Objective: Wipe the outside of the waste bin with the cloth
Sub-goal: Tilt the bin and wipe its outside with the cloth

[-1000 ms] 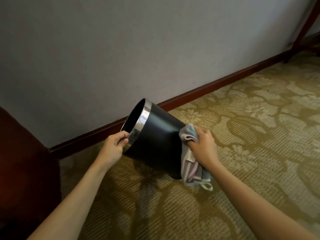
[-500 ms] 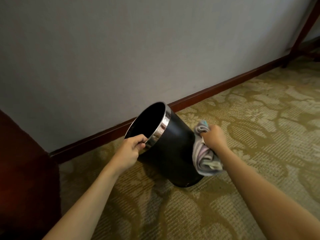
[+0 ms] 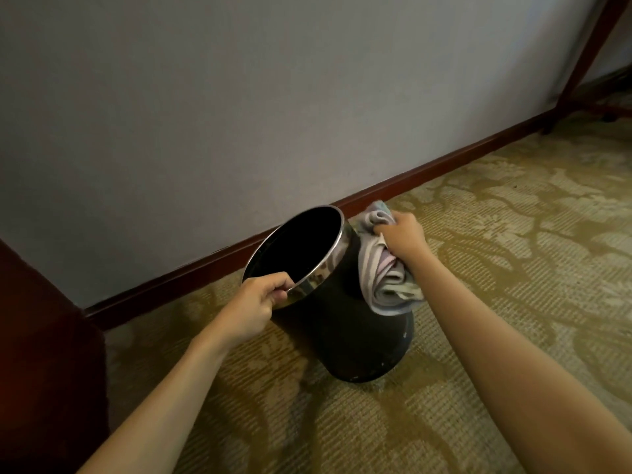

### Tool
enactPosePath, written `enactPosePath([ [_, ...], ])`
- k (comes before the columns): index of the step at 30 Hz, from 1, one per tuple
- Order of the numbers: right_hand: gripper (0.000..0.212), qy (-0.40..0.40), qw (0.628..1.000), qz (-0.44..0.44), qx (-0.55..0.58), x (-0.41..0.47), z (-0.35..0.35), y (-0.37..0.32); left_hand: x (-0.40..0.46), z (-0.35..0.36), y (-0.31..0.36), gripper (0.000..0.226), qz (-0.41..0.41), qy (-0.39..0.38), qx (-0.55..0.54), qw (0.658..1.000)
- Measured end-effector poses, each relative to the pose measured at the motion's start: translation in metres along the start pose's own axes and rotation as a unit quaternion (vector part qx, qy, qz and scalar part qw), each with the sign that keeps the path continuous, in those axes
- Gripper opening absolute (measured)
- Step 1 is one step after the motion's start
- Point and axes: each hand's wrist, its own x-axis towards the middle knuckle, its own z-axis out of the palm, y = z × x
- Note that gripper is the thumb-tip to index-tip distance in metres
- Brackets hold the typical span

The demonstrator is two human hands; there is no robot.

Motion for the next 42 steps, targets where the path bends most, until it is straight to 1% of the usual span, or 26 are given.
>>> enactPosePath([
  [2, 0.024, -0.042, 0.995, 0.070, -0.056, 0.004, -0.001, 0.031, -0.003, -0.003, -0.001, 0.036, -0.008, -0.008, -0.012, 1.000],
  [4, 0.016, -0.063, 0.988, 0.094, -0.103, -0.006, -0.002, 0.058, -0.005, -0.006, -0.003, 0.035, -0.008, -0.009, -0.027, 1.000],
  [5, 0.013, -0.063, 0.988, 0.096, -0.106, -0.013, -0.002, 0.067, -0.006, -0.008, -0.004, 0.035, -0.007, -0.005, -0.034, 0.999],
  [7, 0.019, -0.058, 0.990, 0.084, -0.099, -0.025, -0.003, 0.078, -0.007, -0.012, -0.006, 0.034, -0.012, 0.009, -0.048, 0.999],
  [10, 0.022, -0.072, 0.988, 0.061, -0.119, -0.044, -0.007, 0.082, -0.007, -0.022, -0.012, 0.035, -0.036, 0.026, -0.047, 0.998],
  [13, 0.026, -0.066, 0.990, 0.051, -0.114, -0.065, -0.004, 0.086, -0.008, -0.042, -0.010, 0.034, -0.050, -0.003, 0.004, 0.999],
  [16, 0.024, -0.045, 0.993, 0.042, -0.099, -0.082, 0.002, 0.086, -0.001, -0.057, 0.012, 0.028, -0.027, -0.014, 0.012, 0.999],
  [19, 0.022, -0.032, 0.996, 0.037, -0.080, -0.092, 0.008, 0.082, 0.015, -0.044, 0.045, 0.026, -0.035, 0.034, -0.016, 0.999],
  [22, 0.018, -0.037, 0.996, 0.031, -0.073, -0.103, 0.015, 0.080, 0.030, -0.016, 0.068, 0.026, -0.058, 0.081, 0.059, 0.993],
  [24, 0.010, -0.037, 0.996, 0.021, -0.073, -0.111, 0.020, 0.080, 0.035, -0.003, 0.073, 0.025, -0.086, 0.106, 0.106, 0.985],
  [25, 0.011, -0.035, 0.996, 0.017, -0.080, -0.115, 0.022, 0.081, 0.036, -0.001, 0.074, 0.025, -0.100, 0.119, 0.120, 0.981],
  [26, 0.018, -0.036, 0.995, 0.014, -0.091, -0.118, 0.024, 0.082, 0.035, 0.000, 0.074, 0.023, -0.110, 0.125, 0.128, 0.978],
  [28, 0.029, -0.039, 0.993, 0.008, -0.107, -0.123, 0.025, 0.082, 0.031, -0.002, 0.072, 0.011, -0.121, 0.118, 0.134, 0.976],
  [30, 0.031, -0.046, 0.993, -0.001, -0.107, -0.126, 0.023, 0.078, 0.025, -0.004, 0.071, 0.001, -0.124, 0.111, 0.148, 0.975],
  [34, 0.019, -0.054, 0.994, -0.066, -0.071, -0.126, 0.019, 0.045, 0.013, -0.008, 0.068, 0.010, -0.115, 0.106, 0.170, 0.973],
  [37, 0.023, -0.040, 0.989, -0.136, -0.031, -0.119, 0.030, 0.001, 0.003, -0.010, 0.066, 0.009, -0.100, 0.086, 0.161, 0.978],
  [39, 0.025, -0.030, 0.986, -0.164, -0.029, -0.102, 0.039, -0.023, -0.002, -0.011, 0.065, 0.013, -0.094, 0.082, 0.167, 0.978],
  [40, 0.024, -0.032, 0.985, -0.164, -0.033, -0.090, 0.042, -0.031, -0.004, -0.013, 0.064, 0.014, -0.098, 0.083, 0.168, 0.978],
  [42, 0.017, -0.049, 0.989, -0.135, -0.033, -0.063, 0.046, -0.032, -0.009, -0.017, 0.062, 0.016, -0.109, 0.080, 0.158, 0.978],
])
